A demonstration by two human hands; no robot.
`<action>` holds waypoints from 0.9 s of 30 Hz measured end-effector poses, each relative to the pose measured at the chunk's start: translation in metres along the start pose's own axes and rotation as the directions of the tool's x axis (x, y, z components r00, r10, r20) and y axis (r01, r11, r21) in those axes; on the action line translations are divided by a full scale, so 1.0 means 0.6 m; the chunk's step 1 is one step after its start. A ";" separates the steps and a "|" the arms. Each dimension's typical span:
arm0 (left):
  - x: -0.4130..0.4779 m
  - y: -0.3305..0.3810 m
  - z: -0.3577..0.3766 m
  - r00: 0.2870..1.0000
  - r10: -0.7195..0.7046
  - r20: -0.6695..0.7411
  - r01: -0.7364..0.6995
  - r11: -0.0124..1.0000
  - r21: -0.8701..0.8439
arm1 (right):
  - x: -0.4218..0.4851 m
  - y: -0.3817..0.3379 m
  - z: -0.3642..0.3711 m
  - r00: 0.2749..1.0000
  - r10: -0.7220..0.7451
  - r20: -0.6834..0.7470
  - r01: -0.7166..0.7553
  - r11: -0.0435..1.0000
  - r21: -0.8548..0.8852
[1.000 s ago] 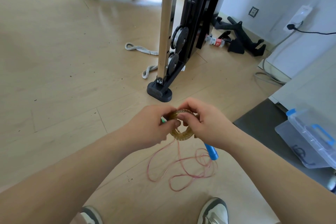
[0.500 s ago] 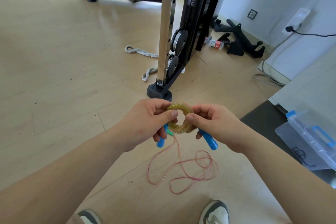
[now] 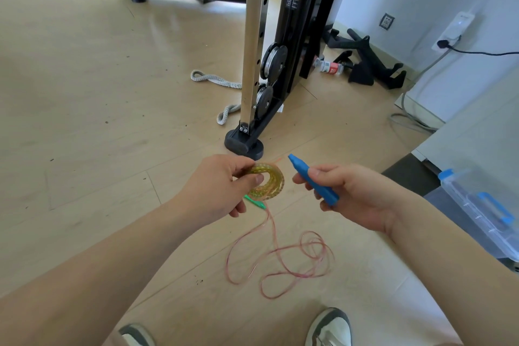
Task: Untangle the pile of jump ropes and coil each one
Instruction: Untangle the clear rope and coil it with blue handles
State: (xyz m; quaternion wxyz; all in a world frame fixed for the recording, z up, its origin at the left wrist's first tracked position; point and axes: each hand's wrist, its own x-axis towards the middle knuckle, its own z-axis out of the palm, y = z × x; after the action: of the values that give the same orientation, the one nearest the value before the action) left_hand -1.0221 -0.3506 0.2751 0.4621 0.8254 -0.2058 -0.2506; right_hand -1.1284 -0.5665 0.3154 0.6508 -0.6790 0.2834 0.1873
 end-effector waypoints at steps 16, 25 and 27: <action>-0.011 0.011 0.013 0.994 0.005 0.107 -0.002 1.000 -0.030 | 0.010 0.002 0.042 0.995 -0.099 -0.006 0.100 0.993 0.063; -0.026 0.018 0.024 0.985 -0.026 0.169 0.079 0.946 -0.316 | 0.020 0.017 0.059 0.989 -0.130 -0.064 0.140 0.972 0.191; -0.024 0.018 0.022 0.990 -0.032 0.135 0.078 0.934 -0.349 | 0.018 0.017 0.058 0.986 -0.162 -0.039 0.166 0.962 0.217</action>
State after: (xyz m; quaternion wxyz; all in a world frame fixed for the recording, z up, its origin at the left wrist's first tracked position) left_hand -1.0428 -0.3562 0.2815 0.5817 0.7166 -0.1631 -0.3486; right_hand -1.1225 -0.5334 0.2982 0.7320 -0.6261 0.2520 0.0934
